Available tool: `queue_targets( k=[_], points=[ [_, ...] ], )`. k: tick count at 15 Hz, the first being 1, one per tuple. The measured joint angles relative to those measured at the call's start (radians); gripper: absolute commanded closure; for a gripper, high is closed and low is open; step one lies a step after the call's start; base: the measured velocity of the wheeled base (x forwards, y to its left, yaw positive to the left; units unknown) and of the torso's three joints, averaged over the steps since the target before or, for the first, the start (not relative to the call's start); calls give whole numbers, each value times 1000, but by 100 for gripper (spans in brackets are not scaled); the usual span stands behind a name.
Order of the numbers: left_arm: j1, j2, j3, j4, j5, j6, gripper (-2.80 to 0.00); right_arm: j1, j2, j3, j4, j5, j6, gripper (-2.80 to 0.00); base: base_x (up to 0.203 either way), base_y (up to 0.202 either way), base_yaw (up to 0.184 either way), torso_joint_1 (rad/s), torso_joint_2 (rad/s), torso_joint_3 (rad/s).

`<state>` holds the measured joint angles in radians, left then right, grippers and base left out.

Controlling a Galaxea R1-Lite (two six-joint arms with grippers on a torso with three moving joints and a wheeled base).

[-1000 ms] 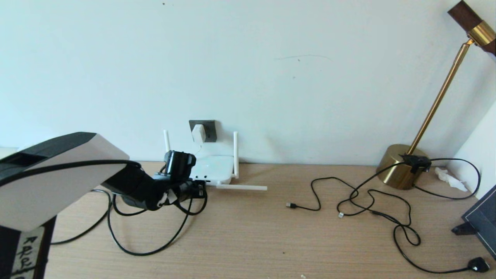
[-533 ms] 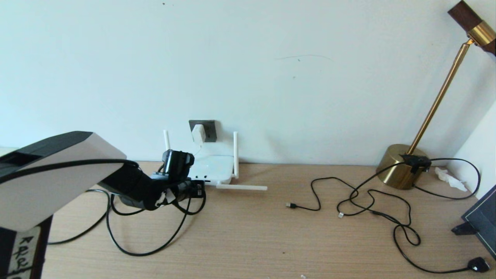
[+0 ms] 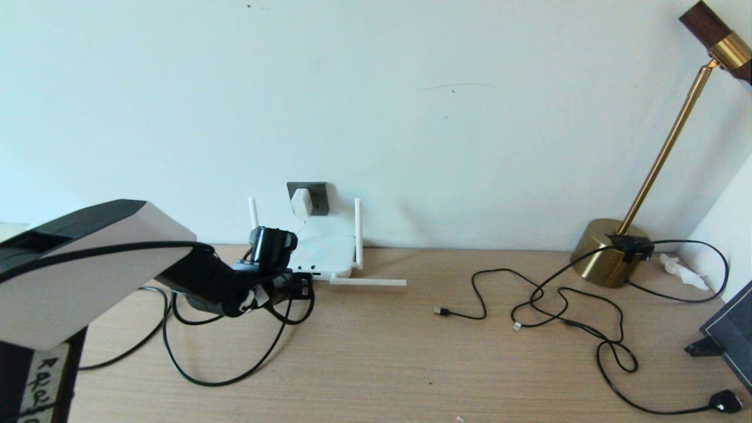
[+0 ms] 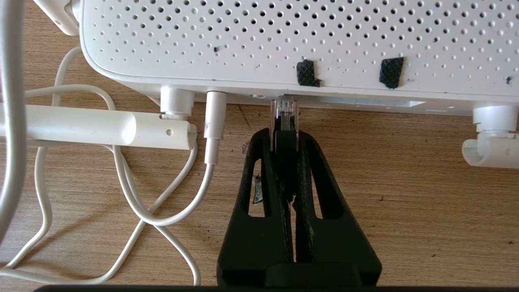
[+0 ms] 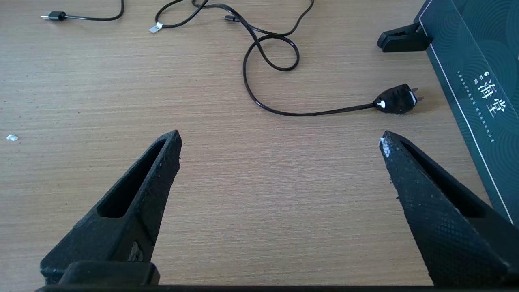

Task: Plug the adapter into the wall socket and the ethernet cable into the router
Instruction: Plug cable into router interface

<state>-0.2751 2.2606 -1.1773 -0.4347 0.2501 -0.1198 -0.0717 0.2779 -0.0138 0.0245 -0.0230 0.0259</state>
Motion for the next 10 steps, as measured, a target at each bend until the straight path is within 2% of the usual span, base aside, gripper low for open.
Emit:
queue_targets(
  k=[10],
  points=[
    [-7, 5, 1, -8, 0, 0, 0, 0, 0, 0, 0, 0, -1, -280, 0, 0, 0, 0, 0, 0]
  ],
)
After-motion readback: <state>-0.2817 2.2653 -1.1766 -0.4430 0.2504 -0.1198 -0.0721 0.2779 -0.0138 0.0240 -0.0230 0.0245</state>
